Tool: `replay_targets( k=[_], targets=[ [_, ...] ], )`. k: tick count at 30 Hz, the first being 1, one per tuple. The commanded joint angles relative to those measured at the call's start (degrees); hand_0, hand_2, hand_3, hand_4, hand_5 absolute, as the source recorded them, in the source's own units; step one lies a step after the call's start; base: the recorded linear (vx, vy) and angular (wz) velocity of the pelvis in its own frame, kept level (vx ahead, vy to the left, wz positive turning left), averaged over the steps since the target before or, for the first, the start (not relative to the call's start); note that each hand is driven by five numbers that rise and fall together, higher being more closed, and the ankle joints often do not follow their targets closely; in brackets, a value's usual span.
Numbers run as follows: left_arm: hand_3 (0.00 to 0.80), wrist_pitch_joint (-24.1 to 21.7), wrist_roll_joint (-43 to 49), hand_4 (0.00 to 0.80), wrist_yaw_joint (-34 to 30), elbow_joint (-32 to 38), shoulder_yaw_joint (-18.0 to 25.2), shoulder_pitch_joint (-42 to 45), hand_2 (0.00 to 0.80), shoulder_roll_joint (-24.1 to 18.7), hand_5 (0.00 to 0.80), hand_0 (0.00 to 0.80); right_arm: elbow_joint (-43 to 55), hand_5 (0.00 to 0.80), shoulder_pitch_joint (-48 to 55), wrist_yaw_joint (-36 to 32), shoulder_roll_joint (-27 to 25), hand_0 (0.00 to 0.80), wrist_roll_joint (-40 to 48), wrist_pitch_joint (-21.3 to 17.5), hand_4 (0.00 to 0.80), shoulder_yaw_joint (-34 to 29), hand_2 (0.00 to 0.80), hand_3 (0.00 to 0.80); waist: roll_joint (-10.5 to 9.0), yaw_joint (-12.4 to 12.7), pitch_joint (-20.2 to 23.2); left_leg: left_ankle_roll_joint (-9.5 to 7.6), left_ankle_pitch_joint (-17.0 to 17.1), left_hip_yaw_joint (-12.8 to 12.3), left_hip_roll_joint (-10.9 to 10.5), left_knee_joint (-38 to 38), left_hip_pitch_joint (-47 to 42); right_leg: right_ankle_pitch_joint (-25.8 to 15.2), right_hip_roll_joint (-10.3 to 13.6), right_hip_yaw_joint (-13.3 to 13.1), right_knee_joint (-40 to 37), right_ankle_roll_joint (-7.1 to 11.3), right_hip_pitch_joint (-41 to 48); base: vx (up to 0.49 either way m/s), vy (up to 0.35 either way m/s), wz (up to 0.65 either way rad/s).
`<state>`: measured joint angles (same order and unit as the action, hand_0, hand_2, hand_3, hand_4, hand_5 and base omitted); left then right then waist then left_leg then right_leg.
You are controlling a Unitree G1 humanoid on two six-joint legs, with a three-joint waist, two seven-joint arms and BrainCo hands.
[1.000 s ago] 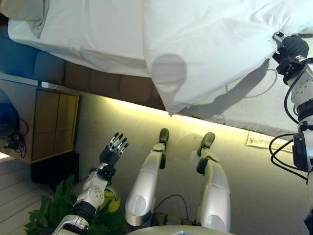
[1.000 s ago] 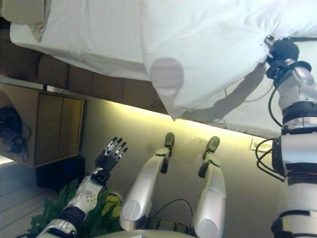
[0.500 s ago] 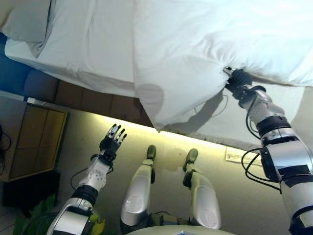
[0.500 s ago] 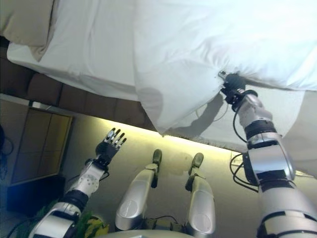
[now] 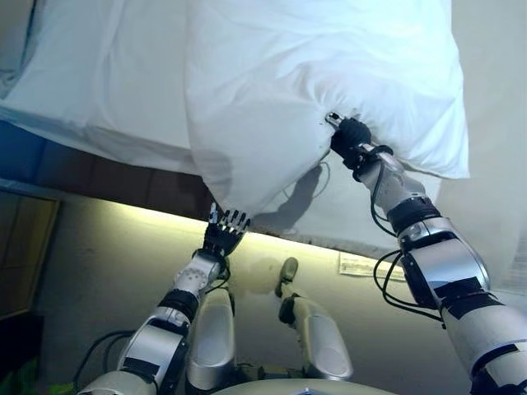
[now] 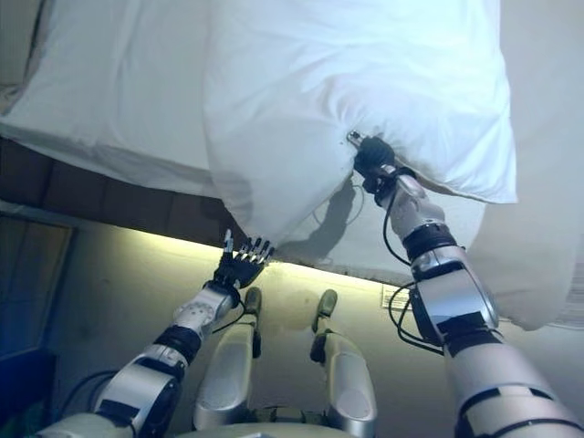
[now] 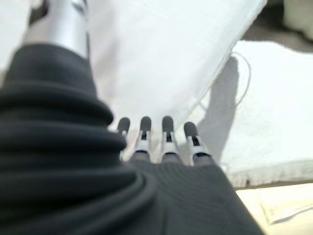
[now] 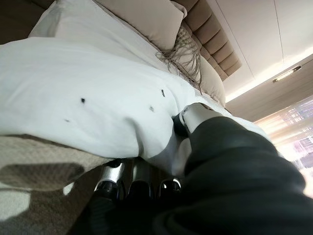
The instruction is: Make the bed neatly
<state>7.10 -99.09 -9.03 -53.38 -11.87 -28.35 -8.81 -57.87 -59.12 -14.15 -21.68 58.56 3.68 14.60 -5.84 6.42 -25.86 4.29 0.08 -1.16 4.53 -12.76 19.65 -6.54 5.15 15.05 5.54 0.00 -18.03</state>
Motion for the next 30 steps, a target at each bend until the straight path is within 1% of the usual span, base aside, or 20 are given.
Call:
replay_targets(
  k=[1, 3, 6, 10, 15, 19, 24, 25, 27, 30],
  targets=[
    [0.000, 0.5, -6.7, 0.000, 0.7, -0.6, 0.7, -2.7, 0.000, 3.0, 0.000, 0.000, 9.8, 0.800, -3.9, -0.6, -1.5, 0.800, 5.3, -6.6, 0.800, -0.2, 0.800, 0.800, -1.24, 0.7, 0.1, 0.78, 5.0, -0.7, 1.3, 4.8, 0.6, 2.8, 2.1, 0.4, 4.7, 5.64, 0.7, -0.015, -0.061, 0.04],
    [0.000, -0.7, -10.3, 0.000, 1.5, -0.2, 0.9, -3.3, 0.000, 3.4, 0.000, 0.000, 12.3, 0.800, -3.4, 0.2, -1.4, 0.800, 5.6, -7.2, 0.800, 0.2, 0.800, 0.800, -2.12, 0.6, -0.6, 0.85, 5.0, -0.6, 1.6, 4.6, 1.3, 2.6, 1.9, 0.4, 4.8, 5.66, 0.3, -0.012, -0.077, 0.05],
    [0.000, -3.0, -13.6, 0.000, 1.4, 0.6, 1.5, -4.7, 0.000, 4.0, 0.000, 0.000, 16.2, 0.800, -1.5, 1.0, -1.0, 0.800, 5.9, -8.0, 0.800, 0.2, 0.800, 0.800, -3.96, 0.4, -1.4, 0.91, 4.8, -0.2, 1.9, 4.3, 2.0, 2.2, 1.4, 0.4, 4.8, 5.81, 0.0, 0.010, -0.116, 0.09],
    [0.000, -5.1, -13.9, 0.000, -2.1, 2.4, 2.5, -5.9, 0.000, 5.4, 0.000, 0.000, 19.7, 0.800, 1.8, 0.2, -1.3, 0.800, 6.4, -8.7, 0.800, 0.0, 0.800, 0.800, -6.07, 0.1, -2.2, 0.90, 4.5, 0.2, 2.2, 4.2, 2.0, 1.6, 0.9, 0.6, 4.2, 6.29, 0.5, 0.027, -0.114, 0.09],
    [0.000, -6.6, -13.9, 0.000, -2.5, 4.3, 2.4, -7.5, 0.000, 7.2, 0.000, 0.000, 21.7, 0.800, 3.5, -1.3, -0.7, 0.800, 7.9, -9.3, 0.800, -0.4, 0.800, 0.800, -7.67, -0.3, -3.0, 0.95, 4.1, 0.4, 2.4, 4.0, 1.6, 1.2, 0.6, 0.7, 3.8, 6.60, 1.1, 0.024, -0.075, 0.04],
    [0.000, -6.2, -13.9, 0.000, -3.1, 4.4, 1.6, -8.8, 0.000, 8.0, 0.000, 0.000, 22.3, 0.800, 3.6, -2.1, -0.4, 0.800, 8.2, -9.1, 0.800, -0.1, 0.800, 0.800, -8.24, -0.8, -3.0, 1.07, 4.0, 0.2, 2.6, 4.1, 1.3, 1.2, 0.4, 0.7, 3.5, 6.67, 1.6, 0.017, -0.016, -0.01],
    [0.000, -7.0, -13.9, 0.000, -2.3, 5.3, -0.2, -10.0, 0.000, 8.5, 0.000, 0.000, 24.7, 0.800, 4.3, -2.3, 0.0, 0.800, 8.0, -8.3, 0.800, 1.5, 0.800, 0.800, -8.78, -1.5, -3.4, 1.22, 4.0, -0.2, 2.9, 4.4, 0.8, 1.1, 0.2, 0.4, 3.1, 6.75, 1.9, 0.000, 0.000, 0.00],
    [0.000, -6.5, -13.9, 0.000, -2.3, 5.4, -0.8, -10.5, 0.000, 8.6, 0.000, 0.000, 25.4, 0.800, 4.6, -2.3, 0.2, 0.800, 7.8, -8.2, 0.800, 1.7, 0.800, 0.800, -8.89, -1.8, -3.5, 1.24, 4.0, -0.3, 3.0, 4.4, 0.7, 1.1, 0.2, 0.2, 3.1, 6.77, 2.0, 0.001, 0.000, 0.03],
    [0.000, -6.4, -13.9, 0.000, -1.3, 5.4, -2.0, -11.2, 0.000, 8.9, 0.000, 0.000, 25.4, 0.800, 4.8, -2.7, 0.6, 0.800, 7.6, -8.4, 0.800, 2.1, 0.800, 0.800, -8.83, -2.2, -3.6, 1.27, 3.9, -0.6, 3.0, 4.5, 0.4, 1.1, 0.2, 0.2, 3.0, 6.79, 2.2, 0.004, 0.004, 0.07],
    [0.000, -6.6, -13.9, 0.000, 1.9, 5.2, -3.7, -12.0, 0.000, 10.0, 0.000, 0.000, 24.9, 0.800, 4.0, -2.7, 1.0, 0.800, 7.5, -7.9, 0.800, 2.4, 0.800, 0.800, -8.36, -2.5, -3.8, 1.27, 3.9, -0.9, 2.9, 4.5, 0.1, 1.0, 0.5, 0.1, 3.0, 6.85, 2.3, -0.001, 0.014, -0.05]
  ],
)
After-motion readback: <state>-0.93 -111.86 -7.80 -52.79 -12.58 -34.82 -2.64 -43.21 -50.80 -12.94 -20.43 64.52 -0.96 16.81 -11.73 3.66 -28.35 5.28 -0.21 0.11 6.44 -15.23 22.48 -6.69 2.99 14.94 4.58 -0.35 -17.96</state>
